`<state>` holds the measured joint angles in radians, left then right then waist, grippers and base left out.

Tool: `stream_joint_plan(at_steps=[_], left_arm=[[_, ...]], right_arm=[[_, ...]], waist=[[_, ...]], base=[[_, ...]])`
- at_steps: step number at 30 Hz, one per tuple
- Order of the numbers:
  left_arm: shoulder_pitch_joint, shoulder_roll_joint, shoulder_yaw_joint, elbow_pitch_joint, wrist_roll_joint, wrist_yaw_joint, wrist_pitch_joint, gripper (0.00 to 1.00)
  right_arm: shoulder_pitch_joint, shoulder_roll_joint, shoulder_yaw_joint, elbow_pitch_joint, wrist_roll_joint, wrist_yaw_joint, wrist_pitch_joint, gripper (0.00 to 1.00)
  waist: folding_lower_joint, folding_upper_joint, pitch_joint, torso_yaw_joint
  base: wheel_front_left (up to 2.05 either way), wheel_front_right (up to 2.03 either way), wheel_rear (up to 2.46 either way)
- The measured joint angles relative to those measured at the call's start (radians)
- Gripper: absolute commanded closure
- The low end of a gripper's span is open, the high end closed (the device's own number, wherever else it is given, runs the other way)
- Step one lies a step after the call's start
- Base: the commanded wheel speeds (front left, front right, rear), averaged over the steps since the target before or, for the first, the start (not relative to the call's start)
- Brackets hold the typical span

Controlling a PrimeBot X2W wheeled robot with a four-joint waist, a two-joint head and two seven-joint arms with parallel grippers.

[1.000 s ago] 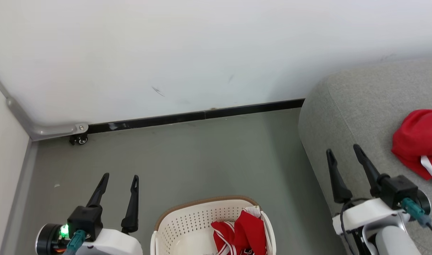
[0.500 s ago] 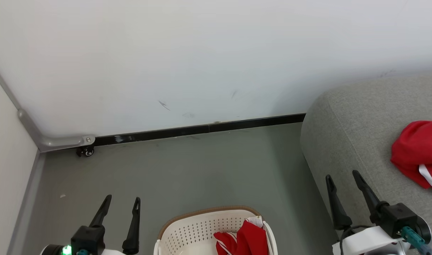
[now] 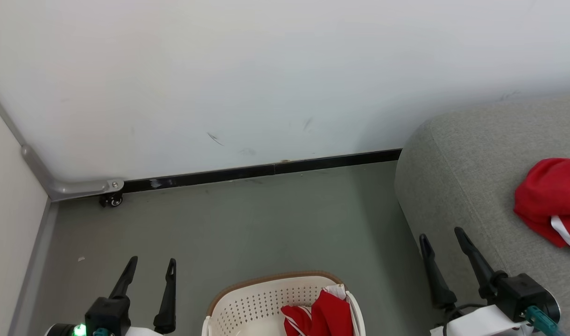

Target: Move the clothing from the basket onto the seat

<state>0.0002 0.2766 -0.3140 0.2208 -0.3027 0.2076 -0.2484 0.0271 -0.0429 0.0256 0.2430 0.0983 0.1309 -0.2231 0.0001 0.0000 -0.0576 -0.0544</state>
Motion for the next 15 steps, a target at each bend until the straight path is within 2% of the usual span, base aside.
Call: stream_joint_plan(at_steps=[15], left_arm=[[0.020,-0.009,0.016,-0.008,0.000,0.016,0.000,0.00]], right_arm=[[0.035,0.000,-0.001,-0.066,0.000,0.000,0.027,0.00]], waist=[[-0.0001,0.0000,-0.004,0.002]], base=[[0.00,0.00,0.00]])
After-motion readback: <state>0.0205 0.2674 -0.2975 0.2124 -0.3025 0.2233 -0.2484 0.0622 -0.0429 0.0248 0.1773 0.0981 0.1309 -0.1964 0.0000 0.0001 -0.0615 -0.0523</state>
